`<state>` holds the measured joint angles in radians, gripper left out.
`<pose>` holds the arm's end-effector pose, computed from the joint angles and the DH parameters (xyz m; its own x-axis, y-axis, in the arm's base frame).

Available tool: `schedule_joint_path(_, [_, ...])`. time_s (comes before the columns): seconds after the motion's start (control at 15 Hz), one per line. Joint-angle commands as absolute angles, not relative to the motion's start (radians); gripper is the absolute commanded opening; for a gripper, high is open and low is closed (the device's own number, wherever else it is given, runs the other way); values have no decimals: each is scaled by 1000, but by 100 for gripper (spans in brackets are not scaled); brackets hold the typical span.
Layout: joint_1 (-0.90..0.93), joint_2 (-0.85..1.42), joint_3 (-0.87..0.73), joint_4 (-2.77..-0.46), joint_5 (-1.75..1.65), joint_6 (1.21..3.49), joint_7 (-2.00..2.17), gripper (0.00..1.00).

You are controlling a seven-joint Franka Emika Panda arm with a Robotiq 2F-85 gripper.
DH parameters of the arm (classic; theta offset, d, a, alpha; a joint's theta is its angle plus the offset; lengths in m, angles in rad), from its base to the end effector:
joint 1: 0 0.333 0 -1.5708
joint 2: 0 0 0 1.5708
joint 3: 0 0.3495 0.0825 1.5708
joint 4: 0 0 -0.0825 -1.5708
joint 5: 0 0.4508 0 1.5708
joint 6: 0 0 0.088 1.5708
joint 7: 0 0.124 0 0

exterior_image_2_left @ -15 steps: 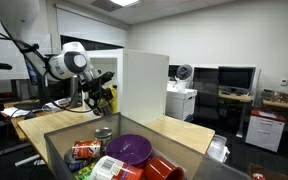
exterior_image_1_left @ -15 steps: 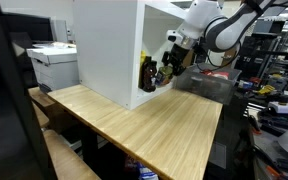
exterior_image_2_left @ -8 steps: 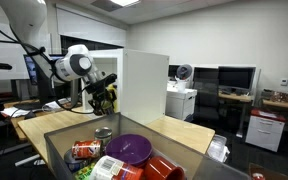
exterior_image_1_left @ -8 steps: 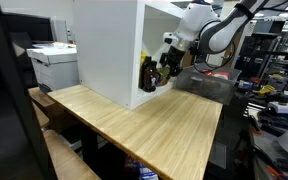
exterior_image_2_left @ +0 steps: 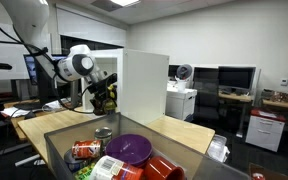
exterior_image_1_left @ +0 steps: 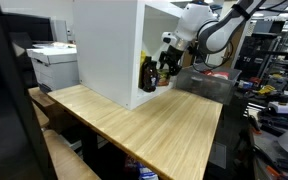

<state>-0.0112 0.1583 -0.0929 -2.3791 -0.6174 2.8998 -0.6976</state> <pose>0.5785 -0.0285 0.2503 0.3940 0.9186 -0.0314 0.8397 -0.3459 0.4188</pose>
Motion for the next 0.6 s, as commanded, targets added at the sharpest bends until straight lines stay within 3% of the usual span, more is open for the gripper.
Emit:
schedule_joint_path(0.0, [3, 155, -99, -2365, -640, 2911, -657, 98])
schedule_joint_path(0.53, [25, 88, -102, -2391, -622, 2861, -563, 100])
